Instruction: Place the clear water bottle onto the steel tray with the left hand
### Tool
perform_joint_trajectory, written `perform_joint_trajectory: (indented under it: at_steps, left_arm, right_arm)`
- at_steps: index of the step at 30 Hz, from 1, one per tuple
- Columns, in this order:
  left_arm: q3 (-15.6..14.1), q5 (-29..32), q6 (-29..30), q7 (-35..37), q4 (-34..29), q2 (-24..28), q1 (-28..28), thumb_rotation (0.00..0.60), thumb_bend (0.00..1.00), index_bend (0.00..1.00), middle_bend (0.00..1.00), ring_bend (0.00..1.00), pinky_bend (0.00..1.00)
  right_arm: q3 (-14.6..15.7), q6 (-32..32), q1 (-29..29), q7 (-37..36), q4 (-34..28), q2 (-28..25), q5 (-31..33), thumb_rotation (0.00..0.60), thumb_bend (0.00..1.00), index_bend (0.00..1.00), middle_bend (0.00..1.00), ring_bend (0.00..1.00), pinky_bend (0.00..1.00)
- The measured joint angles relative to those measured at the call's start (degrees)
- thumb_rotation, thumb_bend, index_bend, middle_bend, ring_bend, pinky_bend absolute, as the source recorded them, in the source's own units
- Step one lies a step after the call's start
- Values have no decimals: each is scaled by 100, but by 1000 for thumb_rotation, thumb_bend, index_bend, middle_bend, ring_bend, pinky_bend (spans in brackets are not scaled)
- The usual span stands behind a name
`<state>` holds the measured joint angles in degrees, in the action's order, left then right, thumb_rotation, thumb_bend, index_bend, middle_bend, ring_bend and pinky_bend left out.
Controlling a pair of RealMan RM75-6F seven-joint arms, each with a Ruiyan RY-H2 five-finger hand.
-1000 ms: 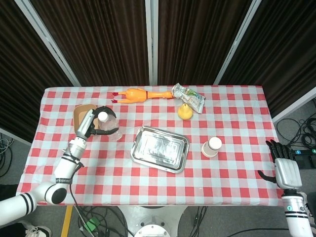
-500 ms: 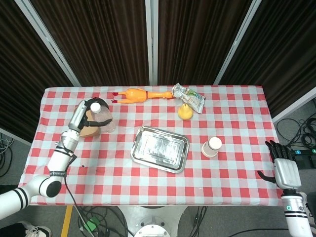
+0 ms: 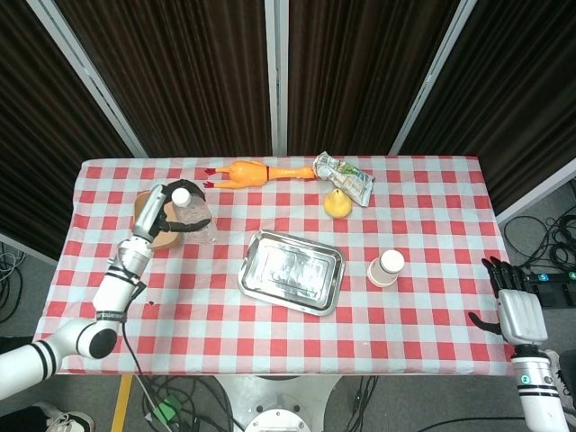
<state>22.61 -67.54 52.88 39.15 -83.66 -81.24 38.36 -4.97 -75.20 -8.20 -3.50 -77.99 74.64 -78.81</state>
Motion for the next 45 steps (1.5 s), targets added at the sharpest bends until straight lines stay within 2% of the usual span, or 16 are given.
perform_joint_trajectory:
  at_steps: [5, 12, 18, 26, 40, 45]
  left_arm:
    - [-49, -23, -39, -70, 22, -242, 100, 600, 246, 622, 660, 544, 527]
    - [-27, 119, 28, -139, 112, -67, 16, 600, 246, 622, 660, 543, 527]
    - [-133, -29, -25, -219, 0, -486, 181, 600, 246, 622, 660, 544, 527]
    - [-85, 145, 29, -357, 93, -553, 200, 600, 246, 622, 660, 544, 527]
    - [107, 306, 178, -698, 169, -1589, 650, 600, 246, 623, 660, 562, 540]
    - [92, 429, 193, -874, 241, -1857, 725, 600, 246, 623, 660, 562, 540]
  right_arm:
    - [-29, -31, 1, -15, -28, -20, 6, 600, 101, 32, 33, 0, 0]
    - [2, 46, -5, -51, 45, -3, 18, 600, 101, 32, 33, 0, 0]
    - [-21, -2, -3, -52, -14, -24, 7, 600, 101, 32, 33, 0, 0]
    - [-4, 48, -19, -41, 13, -11, 12, 600, 101, 32, 33, 0, 0]
    - [-5, 45, -18, -67, 23, -14, 8, 600, 101, 32, 33, 0, 0]
    - [-9, 65, -18, -87, 49, -10, 30, 600, 101, 32, 33, 0, 0]
